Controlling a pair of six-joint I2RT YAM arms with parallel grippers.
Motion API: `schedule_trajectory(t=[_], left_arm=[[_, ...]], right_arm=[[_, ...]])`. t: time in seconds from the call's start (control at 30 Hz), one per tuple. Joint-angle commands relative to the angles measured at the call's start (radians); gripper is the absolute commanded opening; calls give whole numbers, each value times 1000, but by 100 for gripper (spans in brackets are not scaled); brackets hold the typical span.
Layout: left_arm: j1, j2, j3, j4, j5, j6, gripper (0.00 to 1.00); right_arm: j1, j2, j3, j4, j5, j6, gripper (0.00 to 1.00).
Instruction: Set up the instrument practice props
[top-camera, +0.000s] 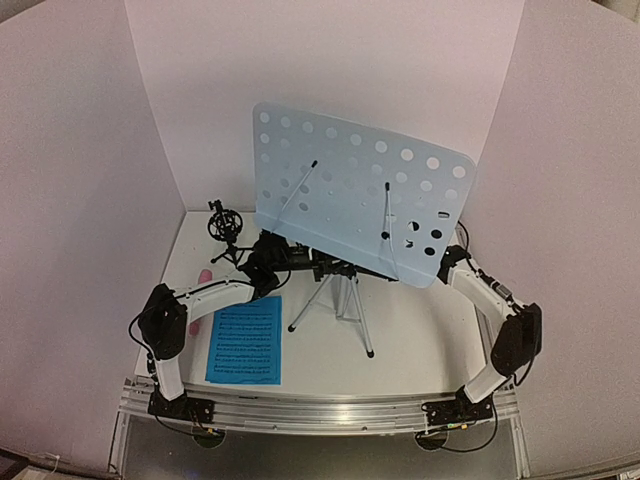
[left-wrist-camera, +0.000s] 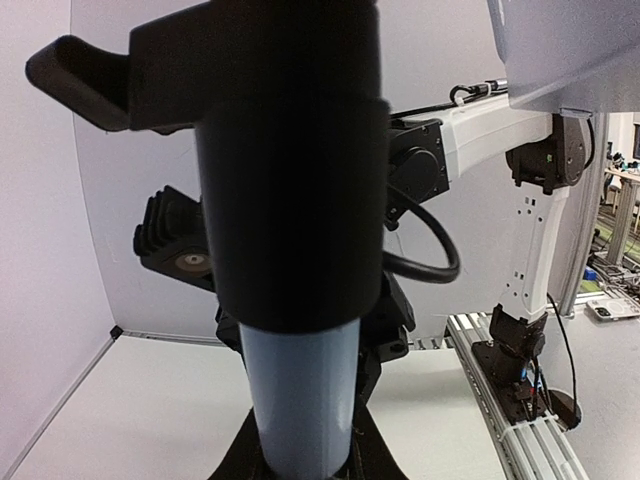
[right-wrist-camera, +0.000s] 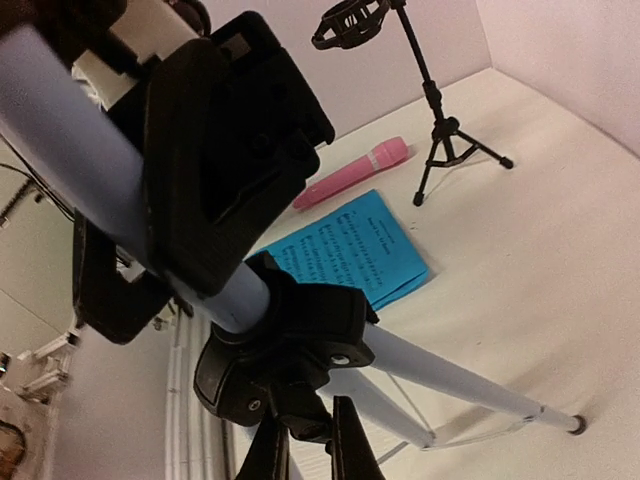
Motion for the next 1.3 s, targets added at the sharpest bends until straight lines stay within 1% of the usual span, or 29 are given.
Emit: schedule_trajectory(t=[0.0,0.1,0.17,0.33,0.43,0.57,0.6,0.7,0.8,0.9,0.97,1.27], left_arm=[[6,27,-19,13,-37,184,0],[5,26,-25,20,-36,188,0],[5,30,-22,21,-30,187,0],[5,41,-13,27,-33,187,0],[5,44,-11,25,-36,184,0],[4,47,-7,14,-34,189,0],[4,47,-5,13,-36,191,0],[4,44,-5,4,-39,201,0],[4,42,-4,-3,-38,206,0],[4,42,-4,-1,-38,206,0],[4,42,-4,3,-38,206,0],[4,37,-13,9,-41,206,0]], right_arm=[[10,80,57,-187,-193,398,0],[11,50,49,-182,-185,470,0],[11,34,41,-179,-189,547,0],[27,21,38,-140,-114,759,0],[29,22,27,-101,-74,943,0],[28,43,-35,-36,-68,1221,0],[28,41,-62,-4,-69,1299,0],[29,14,-133,172,-41,1525,0],[29,-5,-153,266,-3,1687,0],[29,-30,-166,291,63,1801,0],[30,-40,-167,292,96,1844,0],[40,-68,-168,290,153,1890,0]])
